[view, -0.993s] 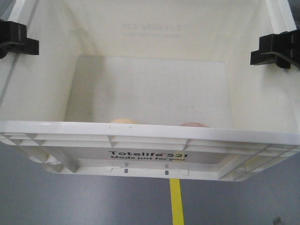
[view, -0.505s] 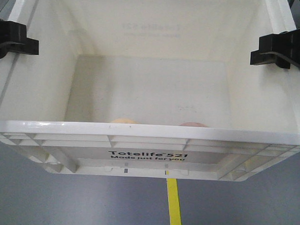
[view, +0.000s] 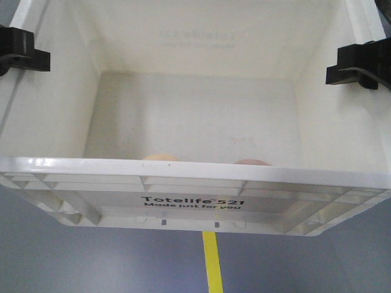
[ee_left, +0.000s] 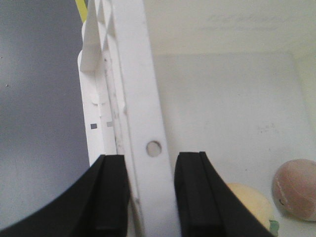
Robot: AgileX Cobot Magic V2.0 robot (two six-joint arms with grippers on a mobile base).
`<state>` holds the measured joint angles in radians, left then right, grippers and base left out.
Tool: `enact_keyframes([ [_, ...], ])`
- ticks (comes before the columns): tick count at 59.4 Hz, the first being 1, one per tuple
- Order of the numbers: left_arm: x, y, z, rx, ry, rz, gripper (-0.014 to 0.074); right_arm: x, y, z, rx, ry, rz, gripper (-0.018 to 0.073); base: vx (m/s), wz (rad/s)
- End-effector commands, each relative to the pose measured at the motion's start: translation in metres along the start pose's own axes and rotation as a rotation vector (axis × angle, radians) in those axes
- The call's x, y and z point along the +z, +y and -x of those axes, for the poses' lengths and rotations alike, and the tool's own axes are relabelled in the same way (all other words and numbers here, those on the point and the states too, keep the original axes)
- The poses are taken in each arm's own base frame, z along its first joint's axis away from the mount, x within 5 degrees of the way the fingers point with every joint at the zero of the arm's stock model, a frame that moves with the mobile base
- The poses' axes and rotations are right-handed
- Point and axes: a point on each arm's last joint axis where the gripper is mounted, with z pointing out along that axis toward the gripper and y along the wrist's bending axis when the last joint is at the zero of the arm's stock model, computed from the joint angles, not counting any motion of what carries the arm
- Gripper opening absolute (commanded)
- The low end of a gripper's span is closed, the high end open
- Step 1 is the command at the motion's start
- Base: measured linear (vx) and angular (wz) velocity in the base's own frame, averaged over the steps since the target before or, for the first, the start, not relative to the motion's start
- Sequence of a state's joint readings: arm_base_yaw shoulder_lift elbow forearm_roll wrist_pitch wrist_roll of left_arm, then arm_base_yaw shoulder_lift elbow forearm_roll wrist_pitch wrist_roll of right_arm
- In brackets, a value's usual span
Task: Place moving items into box and shelve
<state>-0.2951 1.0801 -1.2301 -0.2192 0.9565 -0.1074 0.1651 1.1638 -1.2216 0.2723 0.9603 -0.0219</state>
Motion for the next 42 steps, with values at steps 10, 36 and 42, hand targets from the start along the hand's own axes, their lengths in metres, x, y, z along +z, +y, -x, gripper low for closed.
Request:
enact_keyframes([
  [10,-0.0225,-0.0103,0.0190,0.012,-0.199,-0.059,-0.0006,-0.0210,0.0055,0.0183,-0.015,-0.200,0.020,-0.0006,0.38,-0.26],
  [36,-0.0225,-0.0103,0.0190,0.012,-0.199,-0.059,-0.0006,-0.0210,0.0054,0.0183,-0.016,-0.201,0.019,-0.0006,0.36,-0.44],
  [42,-0.0225,-0.0103,0.0190,0.012,-0.199,-0.059,-0.0006,-0.0210,0.0054,0.0183,-0.016,-0.201,0.019,-0.0006,0.35,-0.54],
])
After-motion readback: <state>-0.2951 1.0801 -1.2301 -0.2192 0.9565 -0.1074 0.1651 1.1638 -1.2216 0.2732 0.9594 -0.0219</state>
